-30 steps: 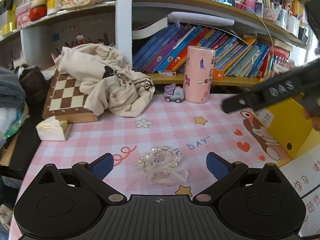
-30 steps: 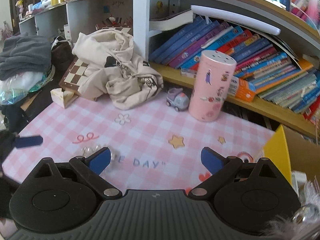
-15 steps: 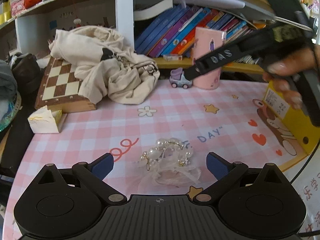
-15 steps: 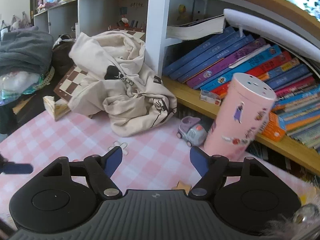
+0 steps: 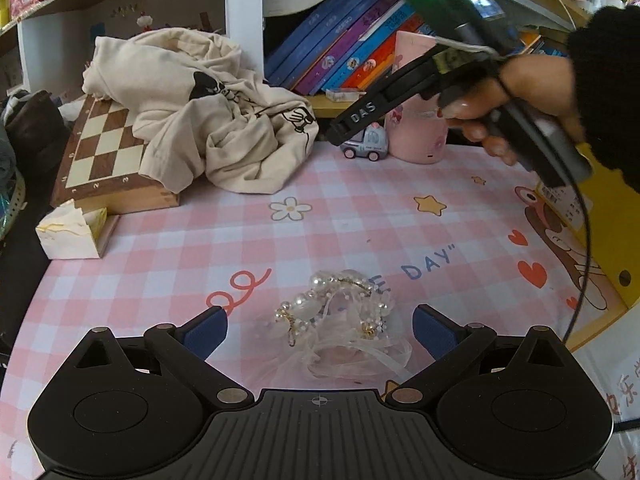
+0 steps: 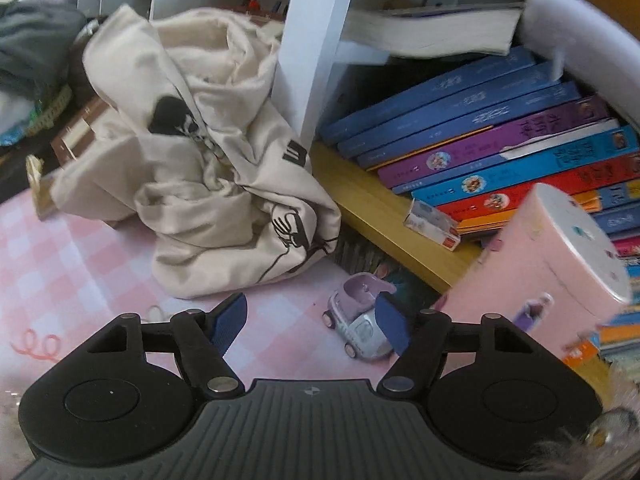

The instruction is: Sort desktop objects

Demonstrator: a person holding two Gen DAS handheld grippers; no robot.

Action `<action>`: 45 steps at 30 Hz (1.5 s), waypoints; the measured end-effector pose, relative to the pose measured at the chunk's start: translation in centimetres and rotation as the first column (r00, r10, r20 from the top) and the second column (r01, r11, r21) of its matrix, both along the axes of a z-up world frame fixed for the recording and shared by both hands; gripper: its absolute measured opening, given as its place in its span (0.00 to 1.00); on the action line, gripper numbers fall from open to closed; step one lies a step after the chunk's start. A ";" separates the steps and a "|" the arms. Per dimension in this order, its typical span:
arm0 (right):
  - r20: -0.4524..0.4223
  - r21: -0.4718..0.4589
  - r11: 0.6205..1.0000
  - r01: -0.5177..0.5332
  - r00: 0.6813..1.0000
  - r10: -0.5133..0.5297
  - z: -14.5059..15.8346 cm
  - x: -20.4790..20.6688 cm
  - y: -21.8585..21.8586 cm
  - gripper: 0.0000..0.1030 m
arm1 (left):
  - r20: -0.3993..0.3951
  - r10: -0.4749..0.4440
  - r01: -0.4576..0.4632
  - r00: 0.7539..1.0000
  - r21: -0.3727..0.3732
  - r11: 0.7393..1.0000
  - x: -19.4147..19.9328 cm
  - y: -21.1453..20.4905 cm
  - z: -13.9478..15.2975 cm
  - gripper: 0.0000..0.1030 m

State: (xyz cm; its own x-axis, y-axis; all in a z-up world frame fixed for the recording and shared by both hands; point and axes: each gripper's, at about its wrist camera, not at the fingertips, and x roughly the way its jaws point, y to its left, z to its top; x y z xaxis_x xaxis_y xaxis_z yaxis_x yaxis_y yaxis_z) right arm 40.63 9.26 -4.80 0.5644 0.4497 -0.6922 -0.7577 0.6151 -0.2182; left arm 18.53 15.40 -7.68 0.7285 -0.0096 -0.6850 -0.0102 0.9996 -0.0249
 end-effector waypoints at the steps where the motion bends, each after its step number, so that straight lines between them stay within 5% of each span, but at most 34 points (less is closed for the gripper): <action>1: -0.003 -0.008 1.000 -0.002 1.000 0.002 -0.3 0.4 0.2 0.64 | -0.002 -0.002 0.002 1.000 0.000 1.000 0.0 -0.1 0.0 0.97; 17: 0.026 -0.106 0.992 -0.064 0.997 0.067 -2.6 2.3 2.5 0.64 | -0.023 -0.030 0.030 0.999 -0.010 0.999 0.8 -0.1 -0.9 0.97; 20: -0.013 -0.087 0.993 -0.076 0.997 0.076 -2.1 1.9 1.9 0.52 | -0.020 -0.034 0.034 0.999 -0.009 0.999 0.7 -0.1 -0.8 0.97; 22: -0.113 -0.064 0.995 -0.082 0.991 0.075 -2.0 1.6 1.3 0.18 | -0.015 -0.036 0.036 0.999 -0.008 0.999 0.7 0.0 -0.7 0.97; 24: -0.227 -0.052 0.995 -0.081 0.972 0.067 -2.4 1.0 0.6 0.19 | -0.012 -0.038 0.038 0.999 -0.006 0.999 0.5 0.0 -0.5 0.97; 29: -0.255 -0.017 0.990 -0.139 0.958 0.130 -2.1 -3.0 -1.3 0.19 | -0.009 -0.037 0.037 0.999 -0.009 0.999 0.2 0.1 -0.3 0.97; 34: -0.129 0.025 0.991 -0.131 0.983 0.133 -0.2 -4.5 -2.4 0.34 | -0.006 -0.051 0.051 0.999 -0.009 0.999 0.1 -0.4 -0.1 0.97; 40: -0.050 0.103 0.995 -0.013 0.999 0.019 0.8 -2.3 -2.7 0.36 | -0.002 -0.062 0.062 0.998 -0.010 0.998 0.0 -0.8 0.1 0.97; 45: 0.030 0.052 0.998 0.023 0.999 -0.025 0.2 -0.3 -1.0 0.36 | -0.009 -0.050 0.050 0.999 -0.017 0.999 0.1 -0.5 -0.1 0.97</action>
State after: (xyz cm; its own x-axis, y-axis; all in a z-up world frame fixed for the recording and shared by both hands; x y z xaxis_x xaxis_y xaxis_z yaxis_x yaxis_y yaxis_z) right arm 40.30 8.22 -4.58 0.5961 0.4709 -0.6503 -0.7362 0.6439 -0.2084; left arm 18.67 14.89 -7.77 0.7201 -0.0576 -0.6914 0.0397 0.9983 -0.0419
